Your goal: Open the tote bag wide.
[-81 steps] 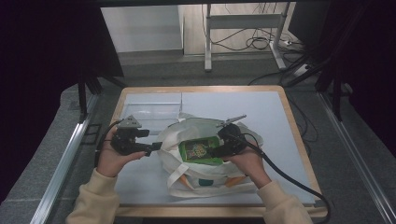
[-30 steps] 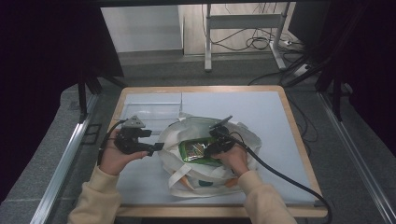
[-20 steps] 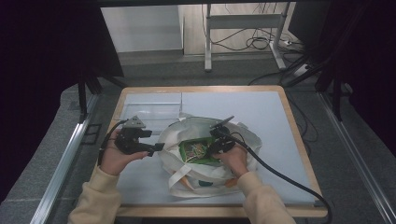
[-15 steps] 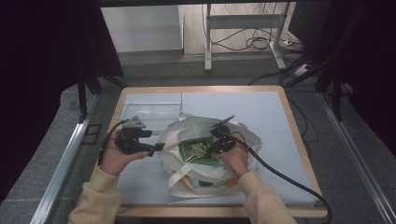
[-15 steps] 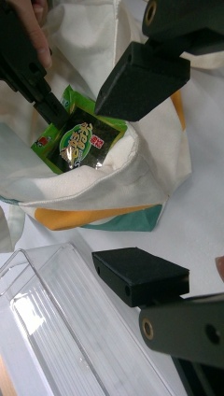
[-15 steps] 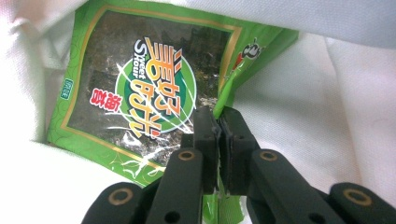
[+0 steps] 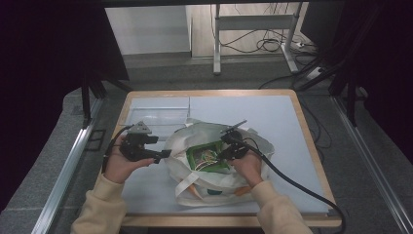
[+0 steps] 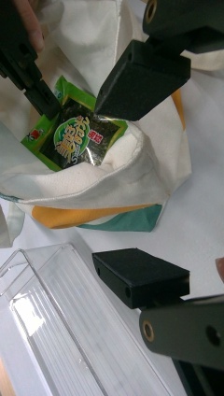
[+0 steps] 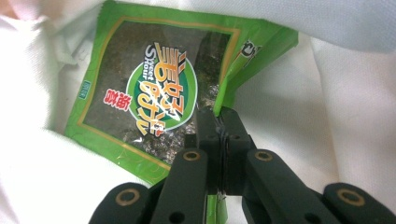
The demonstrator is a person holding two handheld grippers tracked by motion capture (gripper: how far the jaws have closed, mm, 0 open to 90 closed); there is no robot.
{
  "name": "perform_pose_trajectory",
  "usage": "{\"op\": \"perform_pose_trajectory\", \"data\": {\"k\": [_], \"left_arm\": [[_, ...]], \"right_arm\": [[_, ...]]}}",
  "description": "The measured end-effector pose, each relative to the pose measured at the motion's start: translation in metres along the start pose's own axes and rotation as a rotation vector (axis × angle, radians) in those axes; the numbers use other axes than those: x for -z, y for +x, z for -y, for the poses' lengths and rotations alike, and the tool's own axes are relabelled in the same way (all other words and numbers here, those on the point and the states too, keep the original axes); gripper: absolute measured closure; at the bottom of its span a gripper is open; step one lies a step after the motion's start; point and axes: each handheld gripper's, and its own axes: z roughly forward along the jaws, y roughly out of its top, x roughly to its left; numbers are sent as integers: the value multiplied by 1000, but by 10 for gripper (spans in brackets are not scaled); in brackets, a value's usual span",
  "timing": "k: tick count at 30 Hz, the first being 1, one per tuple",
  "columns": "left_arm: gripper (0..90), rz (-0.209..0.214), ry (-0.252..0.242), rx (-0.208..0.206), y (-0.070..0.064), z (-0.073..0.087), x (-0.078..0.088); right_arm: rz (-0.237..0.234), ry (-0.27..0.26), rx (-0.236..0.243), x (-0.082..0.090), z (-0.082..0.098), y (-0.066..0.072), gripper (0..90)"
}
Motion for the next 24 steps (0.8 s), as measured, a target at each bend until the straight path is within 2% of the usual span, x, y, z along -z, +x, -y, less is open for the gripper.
{"op": "perform_pose_trajectory", "data": {"k": [10, 16, 19, 24], "left_arm": [[251, 0, 5, -3, -1, 1, -2], [250, 2, 0, 1, -2, 0, 0], [250, 7, -8, -6, -4, -1, 3], [250, 16, -20, -14, -7, -3, 6]], "right_arm": [[-1, -37, 25, 23, 2, 1, 886], [7, -83, 42, 40, 7, -1, 886], [-4, -106, 77, 46, 9, -2, 886], [-11, -134, 100, 54, 9, -4, 886]]}}
